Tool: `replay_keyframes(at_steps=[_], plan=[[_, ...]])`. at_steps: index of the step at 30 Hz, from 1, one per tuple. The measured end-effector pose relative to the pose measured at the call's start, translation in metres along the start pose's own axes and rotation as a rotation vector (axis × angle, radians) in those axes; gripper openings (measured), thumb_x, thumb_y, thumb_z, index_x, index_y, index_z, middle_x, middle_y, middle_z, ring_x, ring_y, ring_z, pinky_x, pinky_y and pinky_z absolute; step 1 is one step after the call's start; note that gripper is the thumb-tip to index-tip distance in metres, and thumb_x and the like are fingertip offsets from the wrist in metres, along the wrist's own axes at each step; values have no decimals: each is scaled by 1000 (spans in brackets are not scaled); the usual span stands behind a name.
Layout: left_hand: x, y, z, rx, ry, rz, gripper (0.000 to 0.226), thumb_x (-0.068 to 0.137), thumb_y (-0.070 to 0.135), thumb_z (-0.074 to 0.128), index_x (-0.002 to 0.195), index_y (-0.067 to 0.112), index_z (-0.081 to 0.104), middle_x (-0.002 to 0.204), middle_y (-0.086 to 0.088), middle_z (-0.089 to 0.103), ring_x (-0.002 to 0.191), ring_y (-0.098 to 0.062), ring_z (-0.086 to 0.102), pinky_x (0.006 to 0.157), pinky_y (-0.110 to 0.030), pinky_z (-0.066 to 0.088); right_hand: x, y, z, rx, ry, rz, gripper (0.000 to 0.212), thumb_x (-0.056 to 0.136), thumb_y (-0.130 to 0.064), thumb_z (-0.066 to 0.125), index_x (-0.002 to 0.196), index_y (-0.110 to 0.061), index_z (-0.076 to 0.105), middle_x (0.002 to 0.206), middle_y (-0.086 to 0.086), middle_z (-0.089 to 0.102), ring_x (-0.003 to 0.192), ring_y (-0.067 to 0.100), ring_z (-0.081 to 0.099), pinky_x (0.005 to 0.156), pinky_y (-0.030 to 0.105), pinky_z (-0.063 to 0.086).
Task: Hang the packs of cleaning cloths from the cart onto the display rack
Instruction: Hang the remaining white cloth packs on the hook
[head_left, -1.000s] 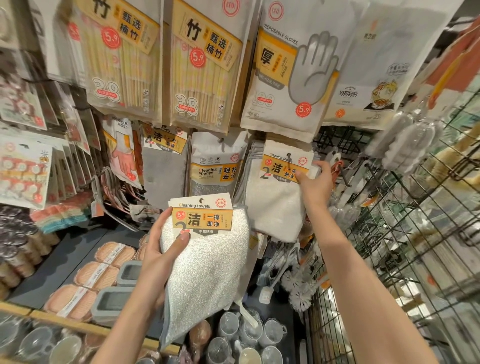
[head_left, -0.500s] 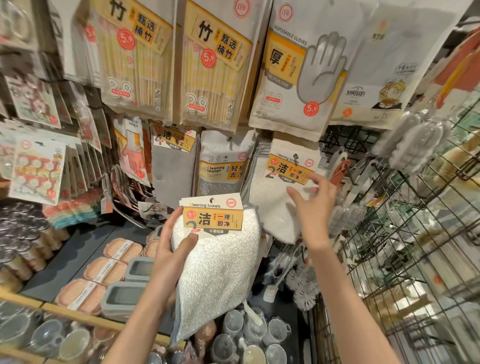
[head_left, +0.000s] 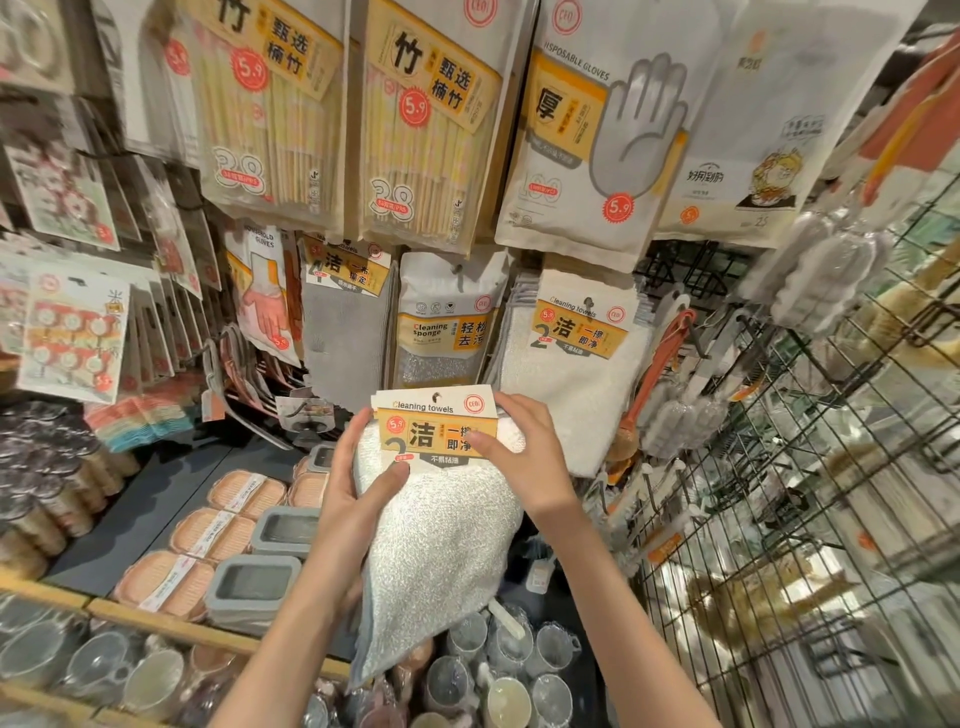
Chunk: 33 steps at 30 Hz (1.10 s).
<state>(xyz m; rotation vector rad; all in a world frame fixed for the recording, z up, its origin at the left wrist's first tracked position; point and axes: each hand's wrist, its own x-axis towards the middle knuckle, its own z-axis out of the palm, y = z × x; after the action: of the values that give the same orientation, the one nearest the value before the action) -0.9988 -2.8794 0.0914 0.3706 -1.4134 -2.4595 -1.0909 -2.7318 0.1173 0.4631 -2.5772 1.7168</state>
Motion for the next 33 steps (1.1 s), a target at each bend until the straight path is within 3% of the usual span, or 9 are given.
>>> replay_keyframes(at_steps=[3,8,12,16,19,21,25,28,33], plan=[[0,-1,-1,-28,21,-4,62,87,-2,59,126,45,50,112,4,69,92,-15,71,64,-28,58,-4,-1,0,62,8,-5,56,78,-11,74,129,-21,53,118,-10,46,110,-5,44,88,-6,28],[-2,-3,-6,-11,45,-25,68,86,1,62,131,49,45,119,1,67,104,-24,68,79,-41,57,-7,0,-7,167,17,78,40,76,-10,76,111,-20,60,121,1,56,109,2,50,93,10,41],[-4,-3,-6,9,42,-17,63,86,1,62,129,45,48,119,2,66,100,-23,69,67,-32,59,-9,4,-7,104,18,106,35,75,-12,77,105,-10,59,117,0,52,101,0,49,79,-5,33],[-4,-4,-8,40,12,-21,51,87,4,62,120,42,54,119,-5,67,96,-25,70,66,-34,60,-7,5,-10,58,15,87,27,76,-12,76,96,-9,58,111,3,50,96,3,48,78,-3,34],[-3,-6,-9,64,9,-31,46,87,10,64,113,47,58,123,-7,65,101,-31,68,77,-45,59,-6,8,-14,67,9,85,22,77,-11,75,83,-14,54,109,10,58,98,15,55,87,21,44],[-2,-7,-9,33,10,-44,44,87,11,64,114,45,59,122,-8,66,102,-30,68,81,-47,57,-5,7,-18,94,-3,70,22,78,-8,74,80,-12,52,103,10,64,97,20,60,84,32,50],[0,-8,-9,43,16,-30,42,88,13,63,113,46,59,122,-2,66,101,-24,69,78,-42,58,-2,4,-32,197,38,67,19,81,-3,69,90,-6,53,95,1,64,81,-1,62,68,13,49],[2,-9,-7,74,13,1,43,90,11,61,114,46,58,123,2,64,103,-16,68,75,-31,57,2,4,-39,184,75,56,20,82,-5,68,96,-6,54,94,-6,65,76,-12,59,68,8,47],[7,-8,-6,65,15,1,45,86,10,63,115,45,59,121,-1,67,108,-22,66,90,-42,53,11,3,-57,144,192,16,21,84,-7,68,100,-9,54,100,-10,62,95,2,58,76,8,48]])
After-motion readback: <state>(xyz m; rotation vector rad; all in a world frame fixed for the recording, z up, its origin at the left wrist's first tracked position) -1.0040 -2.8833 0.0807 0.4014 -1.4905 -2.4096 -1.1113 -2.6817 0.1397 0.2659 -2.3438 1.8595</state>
